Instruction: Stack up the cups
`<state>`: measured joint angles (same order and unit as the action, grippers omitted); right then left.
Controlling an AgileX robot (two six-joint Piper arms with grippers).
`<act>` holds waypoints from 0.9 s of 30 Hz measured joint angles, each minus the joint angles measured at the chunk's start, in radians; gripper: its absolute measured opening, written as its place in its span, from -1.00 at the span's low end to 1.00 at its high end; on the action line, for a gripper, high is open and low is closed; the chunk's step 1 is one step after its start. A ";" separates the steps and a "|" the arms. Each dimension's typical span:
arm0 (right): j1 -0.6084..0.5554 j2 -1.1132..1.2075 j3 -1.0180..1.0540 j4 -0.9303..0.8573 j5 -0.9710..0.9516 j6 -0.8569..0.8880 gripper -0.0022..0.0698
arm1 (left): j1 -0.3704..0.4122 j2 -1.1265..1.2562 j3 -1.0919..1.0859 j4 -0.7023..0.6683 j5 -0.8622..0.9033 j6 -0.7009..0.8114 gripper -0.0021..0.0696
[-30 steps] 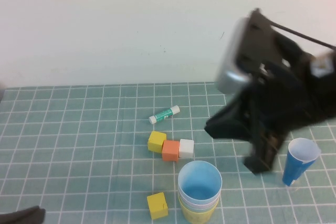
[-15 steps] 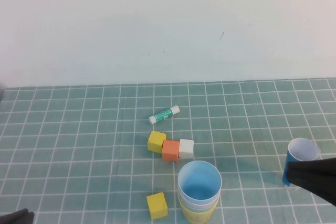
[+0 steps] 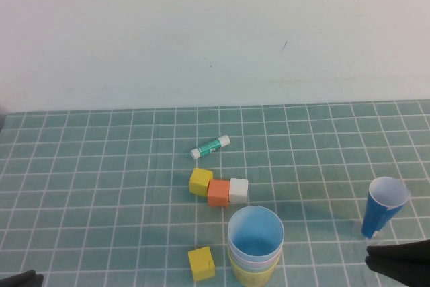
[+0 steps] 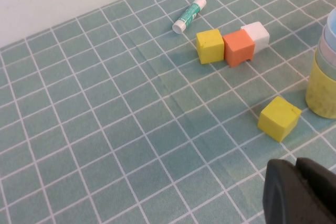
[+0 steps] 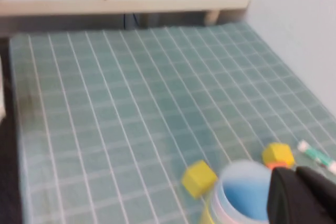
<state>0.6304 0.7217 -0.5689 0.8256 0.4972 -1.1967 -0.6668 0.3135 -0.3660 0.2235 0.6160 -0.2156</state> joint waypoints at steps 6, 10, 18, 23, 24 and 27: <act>0.000 0.002 0.073 -0.092 -0.189 0.000 -0.94 | 0.000 0.000 0.000 0.000 0.002 0.000 -0.94; 0.000 -0.002 0.140 -0.094 -0.358 0.000 -0.94 | 0.000 0.000 0.000 0.001 0.002 0.000 -0.94; -0.050 -0.154 0.292 -0.164 -0.563 0.107 -0.94 | 0.000 0.000 0.000 0.001 0.002 0.000 -0.94; -0.312 -0.363 0.362 -0.467 -0.478 0.425 -0.94 | 0.000 0.000 0.000 0.002 0.004 0.000 -0.94; -0.359 -0.411 0.375 -0.528 -0.450 0.493 -0.94 | 0.000 0.000 0.000 0.002 0.004 0.000 -0.94; -0.511 -0.543 0.436 -0.727 -0.395 0.732 -0.94 | 0.000 0.000 0.000 0.002 0.004 0.000 -0.94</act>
<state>0.1198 0.1790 -0.1328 0.0988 0.1022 -0.4642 -0.6668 0.3135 -0.3660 0.2257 0.6198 -0.2156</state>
